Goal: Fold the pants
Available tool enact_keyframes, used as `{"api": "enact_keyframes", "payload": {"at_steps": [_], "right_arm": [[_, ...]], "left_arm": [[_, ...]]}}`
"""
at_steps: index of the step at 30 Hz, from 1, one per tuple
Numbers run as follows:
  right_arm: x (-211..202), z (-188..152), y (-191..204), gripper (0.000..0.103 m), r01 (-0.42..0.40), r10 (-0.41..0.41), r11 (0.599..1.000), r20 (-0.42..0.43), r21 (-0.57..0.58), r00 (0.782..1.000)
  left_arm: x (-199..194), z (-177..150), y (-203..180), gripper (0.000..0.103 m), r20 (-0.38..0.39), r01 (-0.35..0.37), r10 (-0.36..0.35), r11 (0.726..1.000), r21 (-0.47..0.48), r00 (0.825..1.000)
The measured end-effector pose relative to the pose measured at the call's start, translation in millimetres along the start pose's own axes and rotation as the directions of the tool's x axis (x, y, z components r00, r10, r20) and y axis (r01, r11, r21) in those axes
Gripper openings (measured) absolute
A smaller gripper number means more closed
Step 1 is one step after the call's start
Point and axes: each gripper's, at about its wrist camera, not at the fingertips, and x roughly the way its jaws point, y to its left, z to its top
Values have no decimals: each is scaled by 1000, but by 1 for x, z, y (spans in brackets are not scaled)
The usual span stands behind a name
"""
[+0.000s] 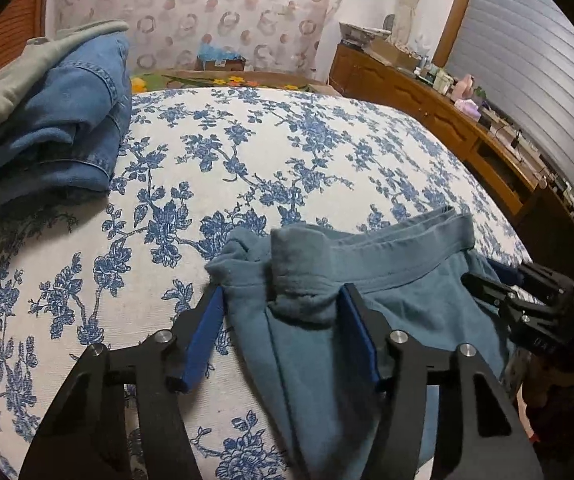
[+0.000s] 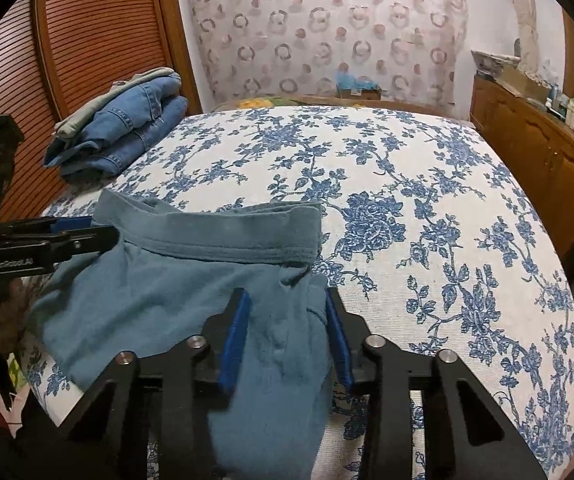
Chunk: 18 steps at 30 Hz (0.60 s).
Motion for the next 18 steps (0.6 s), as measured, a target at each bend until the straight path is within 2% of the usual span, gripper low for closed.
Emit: {"api": "enact_keyframes", "payload": {"at_steps": [5,9,15,18], "right_arm": [[0,0,-3,20,-49,49,999,-2,22,999],[-1,-1,-8,15,-88,88,995,-1,55,996],[-5,-3,-11,13,-116,115,990,21,76,993],[-9,-3,-7,12,-123,120,990,36,65,992]], "left_arm": [[1,1,1,60,11,7,-7,1000,-19,1000],[0,1,0,41,19,29,-28,999,-22,999],[-10,2,-8,22,52,25,-25,1000,-1,998],[-19,3,-12,21,73,42,-42,999,6,996]]}}
